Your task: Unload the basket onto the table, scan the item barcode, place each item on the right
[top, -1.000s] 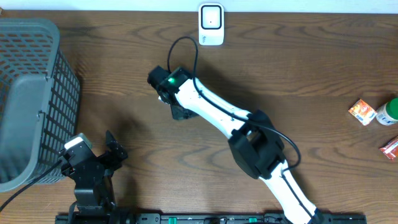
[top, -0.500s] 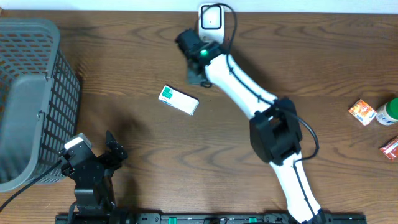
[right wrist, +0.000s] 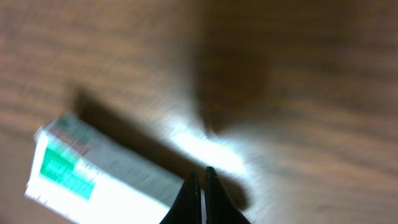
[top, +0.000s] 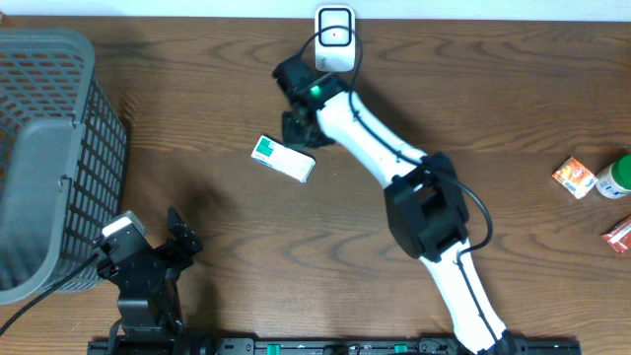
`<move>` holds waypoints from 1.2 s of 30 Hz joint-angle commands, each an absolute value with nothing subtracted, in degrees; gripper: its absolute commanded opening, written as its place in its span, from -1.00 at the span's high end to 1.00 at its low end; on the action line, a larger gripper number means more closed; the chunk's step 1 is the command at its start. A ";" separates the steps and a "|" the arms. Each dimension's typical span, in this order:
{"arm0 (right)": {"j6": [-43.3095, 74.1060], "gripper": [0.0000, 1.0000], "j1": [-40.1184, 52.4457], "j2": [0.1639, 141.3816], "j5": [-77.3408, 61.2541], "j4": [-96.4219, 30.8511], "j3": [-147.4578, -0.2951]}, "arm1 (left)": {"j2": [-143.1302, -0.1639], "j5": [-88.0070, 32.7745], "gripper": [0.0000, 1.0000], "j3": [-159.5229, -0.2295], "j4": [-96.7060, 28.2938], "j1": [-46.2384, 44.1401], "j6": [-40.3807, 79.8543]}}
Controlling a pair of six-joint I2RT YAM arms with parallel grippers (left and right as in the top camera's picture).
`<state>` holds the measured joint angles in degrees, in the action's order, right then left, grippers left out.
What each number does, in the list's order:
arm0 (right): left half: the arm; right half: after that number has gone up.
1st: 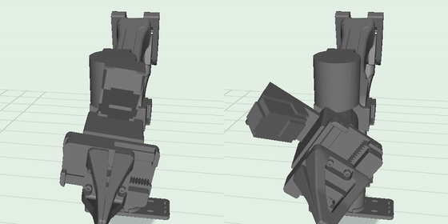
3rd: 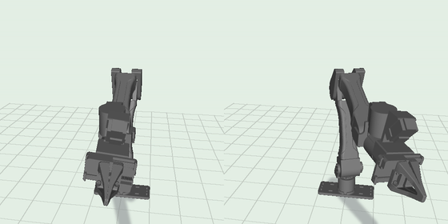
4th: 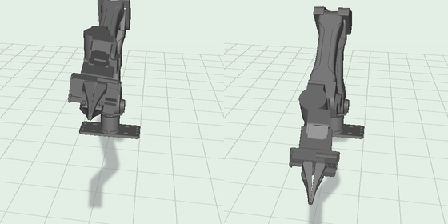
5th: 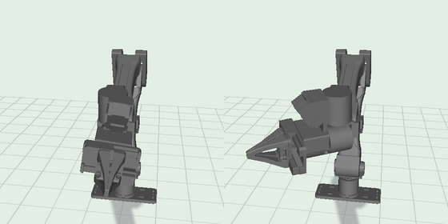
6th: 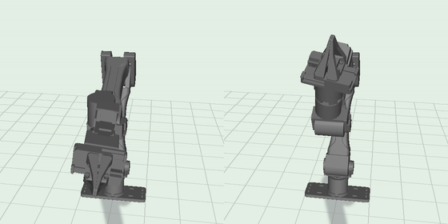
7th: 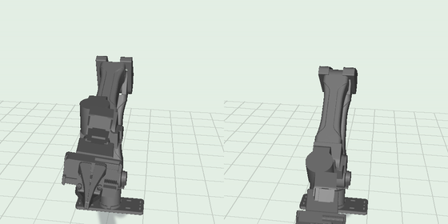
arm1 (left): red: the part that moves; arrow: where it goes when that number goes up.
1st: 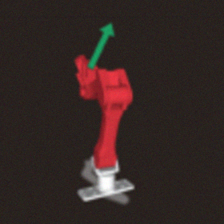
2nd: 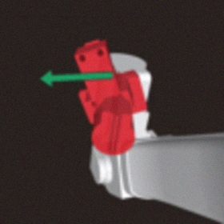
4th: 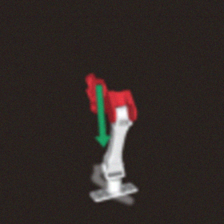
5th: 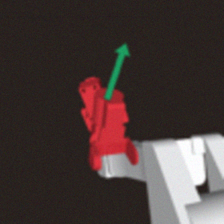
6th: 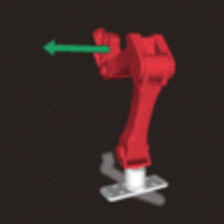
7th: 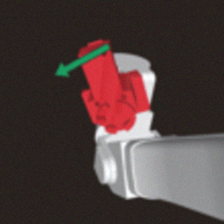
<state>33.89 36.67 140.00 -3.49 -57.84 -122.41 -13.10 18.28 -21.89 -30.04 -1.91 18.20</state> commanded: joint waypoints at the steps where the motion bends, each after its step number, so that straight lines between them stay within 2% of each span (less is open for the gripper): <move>1: 34.06 0.98 40.18 139.85 -4.14 -58.50 -122.15 | -12.97 18.46 -0.97 -21.82 -30.00 -1.67 18.33; 11: 34.30 0.98 46.78 139.85 -4.73 -59.83 -122.15 | -12.97 18.46 -0.97 -21.82 -30.00 -1.67 18.33; 18: 37.28 0.98 47.70 139.74 -3.64 -60.16 -122.83 | -12.97 18.46 -0.97 -21.82 -30.02 -1.67 18.33; 27: 39.22 0.98 46.33 139.72 -18.37 -60.23 -128.01 | -12.97 18.46 -0.97 -21.82 -30.00 -1.67 18.33; 31: 39.13 0.97 46.33 139.72 -17.74 -57.52 -128.29 | -12.97 18.46 -0.97 -21.82 -30.00 -1.67 18.33; 36: 38.11 0.63 46.46 139.92 -10.57 -52.49 -128.09 | -12.97 18.46 -0.97 -21.82 -30.00 -1.67 18.33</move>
<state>38.63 46.96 140.00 -14.74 -54.24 -127.09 -13.10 18.28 -21.89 -30.04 -1.91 18.20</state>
